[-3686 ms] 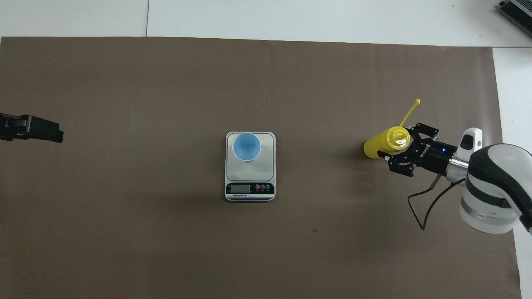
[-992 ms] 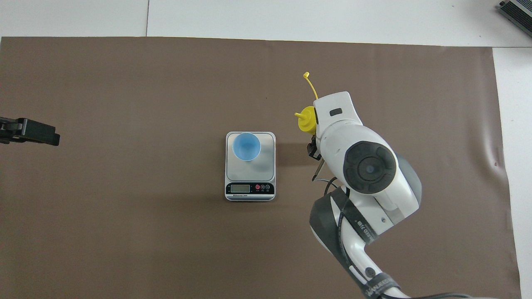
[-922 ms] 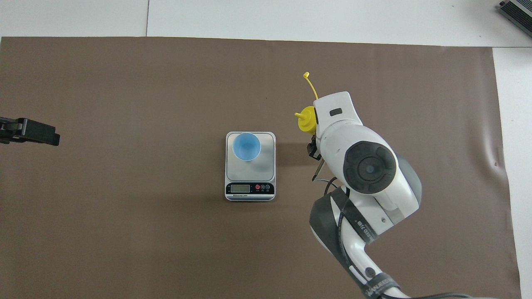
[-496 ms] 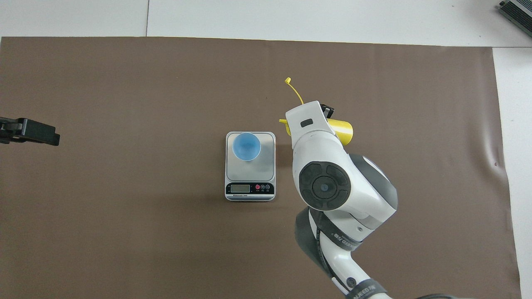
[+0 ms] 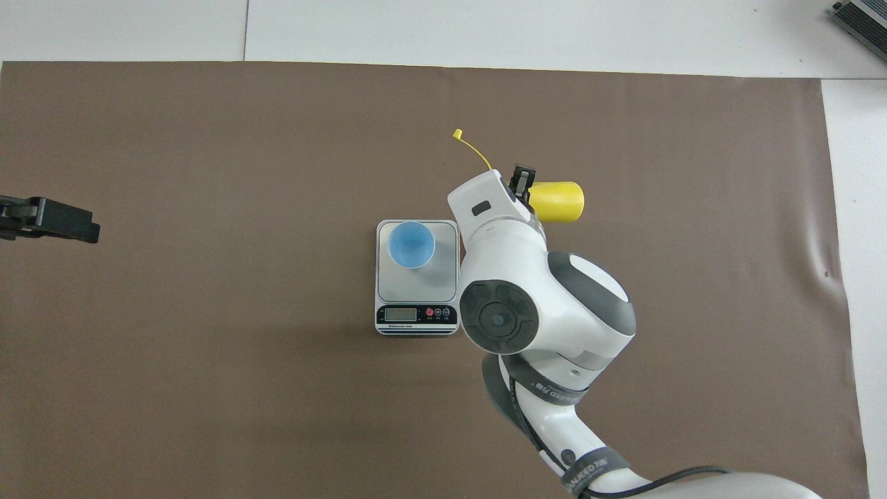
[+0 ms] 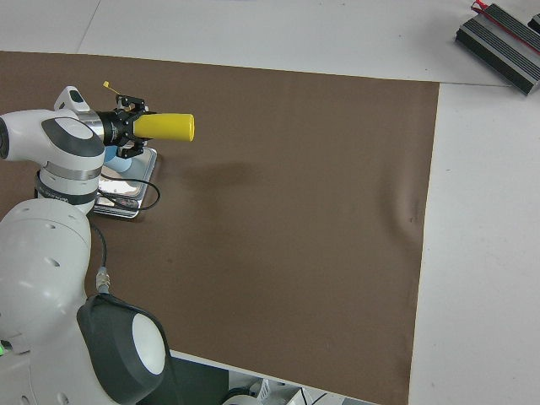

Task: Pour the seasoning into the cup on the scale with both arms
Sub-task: 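Tilt the bottle nozzle down over the blue cup with the right gripper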

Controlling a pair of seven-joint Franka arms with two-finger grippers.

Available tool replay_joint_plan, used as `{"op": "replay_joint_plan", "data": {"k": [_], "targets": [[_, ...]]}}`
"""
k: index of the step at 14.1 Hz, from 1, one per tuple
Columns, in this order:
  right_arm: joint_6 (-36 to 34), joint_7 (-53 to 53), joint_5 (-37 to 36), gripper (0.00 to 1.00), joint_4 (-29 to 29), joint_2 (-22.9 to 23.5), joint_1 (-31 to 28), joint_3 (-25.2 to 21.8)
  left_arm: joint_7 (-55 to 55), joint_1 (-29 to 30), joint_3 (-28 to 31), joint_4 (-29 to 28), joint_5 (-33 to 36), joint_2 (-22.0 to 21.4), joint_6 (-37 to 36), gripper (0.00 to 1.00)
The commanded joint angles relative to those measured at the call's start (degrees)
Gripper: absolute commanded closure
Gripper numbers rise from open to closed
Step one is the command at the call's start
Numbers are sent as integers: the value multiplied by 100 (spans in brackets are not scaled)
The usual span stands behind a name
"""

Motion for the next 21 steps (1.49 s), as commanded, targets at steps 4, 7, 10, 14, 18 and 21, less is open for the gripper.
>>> {"op": "replay_joint_plan", "data": {"k": [4, 7, 10, 14, 18, 21], "targets": [[-667, 76, -1355, 100, 319, 386, 375, 3, 109, 86, -25, -175, -70, -174, -35, 0], [-667, 59, -1559, 100, 248, 395, 366, 3, 109, 86, -17, -175, -70, -174, -35, 0], [-711, -3, -2111, 100, 38, 395, 410, 12, 109, 78, -17, -175, -70, -174, -35, 0], [-659, -257, -2227, 100, -42, 386, 437, 12, 109, 86, -17, -175, -70, -174, -35, 0], [-868, -416, -2306, 100, -51, 412, 630, 3, 109, 78, -17, -175, -70, -174, -35, 0], [-931, -486, -2342, 100, -42, 413, 639, 3, 109, 78, -17, -175, -70, -174, -35, 0]]}}
